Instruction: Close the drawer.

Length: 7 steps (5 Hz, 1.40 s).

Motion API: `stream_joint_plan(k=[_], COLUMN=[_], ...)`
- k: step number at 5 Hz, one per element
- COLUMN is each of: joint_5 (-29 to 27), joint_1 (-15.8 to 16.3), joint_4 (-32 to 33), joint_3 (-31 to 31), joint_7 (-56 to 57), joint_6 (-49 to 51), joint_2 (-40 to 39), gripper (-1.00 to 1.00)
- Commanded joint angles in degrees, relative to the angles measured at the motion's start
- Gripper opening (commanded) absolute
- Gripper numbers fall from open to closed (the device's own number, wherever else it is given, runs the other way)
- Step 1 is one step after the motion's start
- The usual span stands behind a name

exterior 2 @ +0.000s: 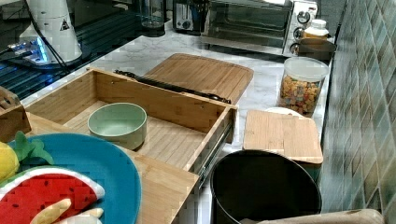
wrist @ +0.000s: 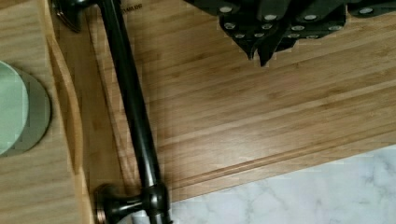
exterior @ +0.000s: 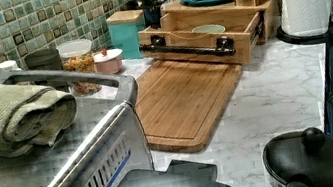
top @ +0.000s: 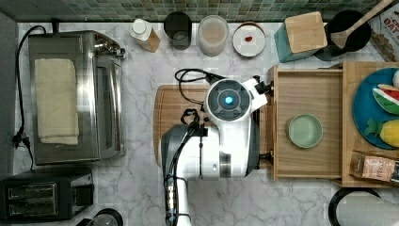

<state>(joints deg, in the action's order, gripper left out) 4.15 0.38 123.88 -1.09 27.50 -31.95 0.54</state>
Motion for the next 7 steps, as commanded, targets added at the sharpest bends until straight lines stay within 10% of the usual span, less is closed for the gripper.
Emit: stream_joint_plan(k=[1, 5, 7], joint_5=[7.2, 16.3, 12.2], joint_1=[4.7, 2.7, -0.3], joint_4=[6.0, 7.7, 4.5], joint_3=[3.3, 1.7, 0.5], joint_7=[1.5, -1.5, 6.3], joint_6=[-7.8, -14.9, -12.7], joint_2=[-0.4, -7.5, -11.4], gripper=[-1.00, -1.00, -1.00])
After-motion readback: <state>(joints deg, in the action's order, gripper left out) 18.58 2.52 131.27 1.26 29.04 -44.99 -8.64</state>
